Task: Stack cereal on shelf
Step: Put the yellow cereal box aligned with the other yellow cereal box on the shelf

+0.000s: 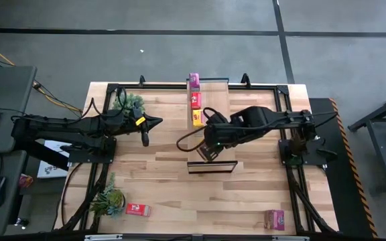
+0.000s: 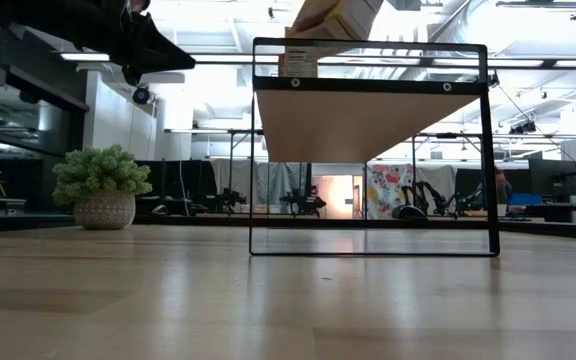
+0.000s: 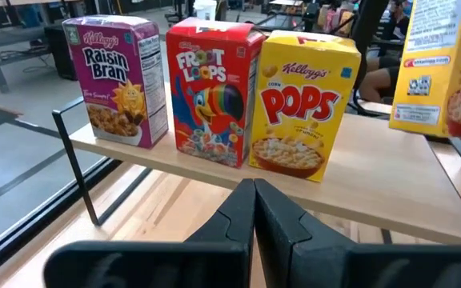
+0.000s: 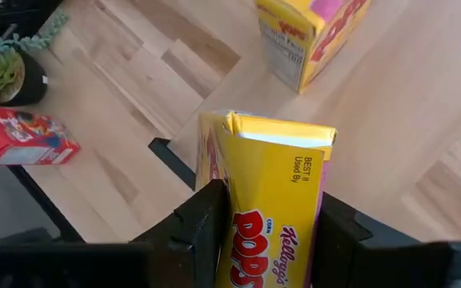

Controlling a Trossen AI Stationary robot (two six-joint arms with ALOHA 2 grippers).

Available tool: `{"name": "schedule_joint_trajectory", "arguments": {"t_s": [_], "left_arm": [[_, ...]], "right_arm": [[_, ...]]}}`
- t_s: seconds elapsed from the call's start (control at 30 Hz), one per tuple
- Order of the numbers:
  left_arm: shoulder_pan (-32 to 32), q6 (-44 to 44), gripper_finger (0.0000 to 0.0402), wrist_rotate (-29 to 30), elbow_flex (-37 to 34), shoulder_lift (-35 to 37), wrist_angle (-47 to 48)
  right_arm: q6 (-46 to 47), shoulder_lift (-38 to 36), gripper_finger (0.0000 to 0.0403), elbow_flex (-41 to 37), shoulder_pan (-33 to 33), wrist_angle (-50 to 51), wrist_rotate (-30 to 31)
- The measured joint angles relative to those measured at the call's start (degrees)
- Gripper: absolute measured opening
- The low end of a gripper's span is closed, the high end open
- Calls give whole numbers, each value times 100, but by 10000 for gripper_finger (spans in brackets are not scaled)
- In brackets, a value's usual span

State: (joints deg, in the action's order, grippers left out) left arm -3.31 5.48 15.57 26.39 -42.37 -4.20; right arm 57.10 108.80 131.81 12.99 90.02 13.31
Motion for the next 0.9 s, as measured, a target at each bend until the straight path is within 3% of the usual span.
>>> {"name": "schedule_joint_trajectory", "arguments": {"t_s": [0.47,0.7,0.9], "left_arm": [[2,199,0,0,0,0,12],[2,197,0,0,0,0,111],[2,197,0,0,0,0,107]], "right_arm": [[-590,-60,134,0,160,0,432],[-508,-423,134,-23,291,-15,857],[123,-1231,134,-1298,278,1,951]]}}
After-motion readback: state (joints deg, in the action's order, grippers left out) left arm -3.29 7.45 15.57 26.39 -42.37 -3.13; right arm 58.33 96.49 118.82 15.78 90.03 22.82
